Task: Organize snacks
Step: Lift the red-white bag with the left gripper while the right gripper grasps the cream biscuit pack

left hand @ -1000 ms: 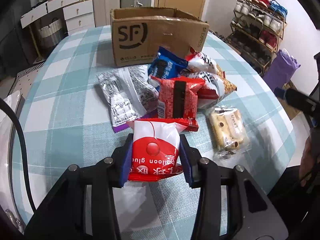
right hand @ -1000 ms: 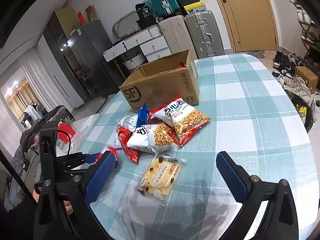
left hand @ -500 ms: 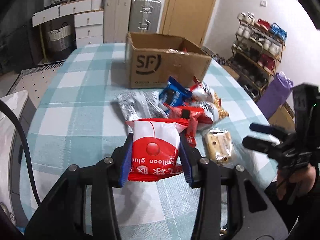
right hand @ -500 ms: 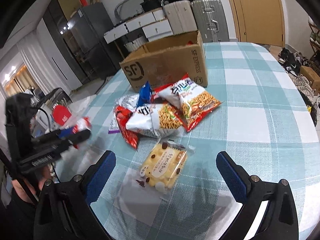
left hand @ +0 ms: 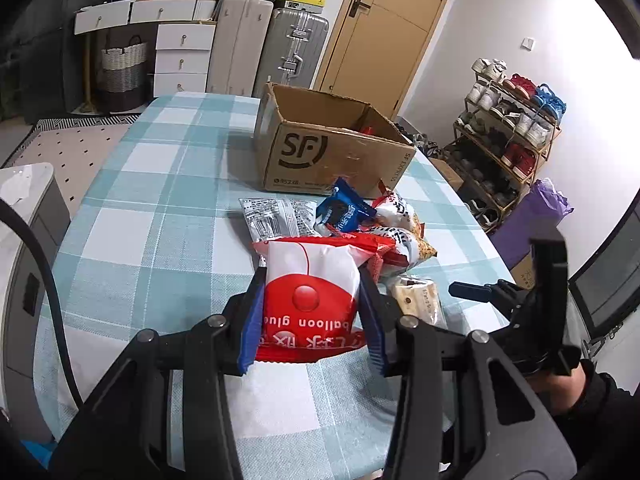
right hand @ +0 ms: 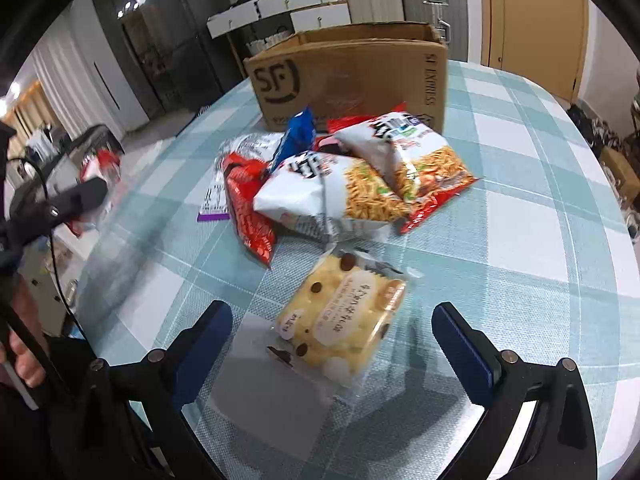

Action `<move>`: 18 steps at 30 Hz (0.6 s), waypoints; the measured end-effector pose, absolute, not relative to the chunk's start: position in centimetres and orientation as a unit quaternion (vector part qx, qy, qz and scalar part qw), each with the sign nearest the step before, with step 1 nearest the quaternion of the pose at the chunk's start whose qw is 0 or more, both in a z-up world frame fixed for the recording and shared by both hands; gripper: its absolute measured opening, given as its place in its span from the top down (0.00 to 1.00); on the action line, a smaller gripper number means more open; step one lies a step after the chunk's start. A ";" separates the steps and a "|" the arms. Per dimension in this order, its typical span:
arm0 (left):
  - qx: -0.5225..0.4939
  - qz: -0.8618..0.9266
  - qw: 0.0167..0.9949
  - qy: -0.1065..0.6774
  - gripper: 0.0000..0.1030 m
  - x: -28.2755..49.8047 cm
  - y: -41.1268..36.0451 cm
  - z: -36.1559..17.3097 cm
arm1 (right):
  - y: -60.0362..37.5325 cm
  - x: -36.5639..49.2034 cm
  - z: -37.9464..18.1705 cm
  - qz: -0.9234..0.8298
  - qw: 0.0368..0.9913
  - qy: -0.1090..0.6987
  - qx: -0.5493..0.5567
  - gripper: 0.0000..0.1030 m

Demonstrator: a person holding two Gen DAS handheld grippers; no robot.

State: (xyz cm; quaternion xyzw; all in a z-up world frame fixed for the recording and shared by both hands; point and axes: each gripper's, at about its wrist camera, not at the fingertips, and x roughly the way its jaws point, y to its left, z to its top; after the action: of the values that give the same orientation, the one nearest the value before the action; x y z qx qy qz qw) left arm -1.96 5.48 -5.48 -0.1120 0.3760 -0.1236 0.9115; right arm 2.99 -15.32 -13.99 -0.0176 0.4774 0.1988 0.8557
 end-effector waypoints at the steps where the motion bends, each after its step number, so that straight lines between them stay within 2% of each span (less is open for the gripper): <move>1: -0.118 -0.127 0.910 0.378 0.61 -2.1 5.7 -5.4 | -15.0 3.0 -14.1 0.197 0.856 0.478 -0.025 0.01; 9: -0.146 -0.142 0.903 0.377 0.61 -2.4 6.5 -5.0 | -12.6 3.5 -14.9 0.170 0.853 0.489 -0.064 0.03; 13: -0.148 -0.146 0.902 0.379 0.61 -2.5 6.6 -4.9 | -12.3 3.9 -15.7 0.147 0.847 0.506 -0.072 0.26; 18: -0.150 -0.147 0.901 0.380 0.61 -2.6 6.5 -4.9 | -12.5 3.9 -15.7 0.144 0.848 0.504 -0.072 0.33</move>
State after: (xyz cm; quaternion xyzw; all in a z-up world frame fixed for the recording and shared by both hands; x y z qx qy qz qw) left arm -2.59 6.55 -4.92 -0.1498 0.3799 -0.1474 0.9008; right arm 3.92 -12.48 -15.73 -0.0716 0.5042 0.1445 0.8484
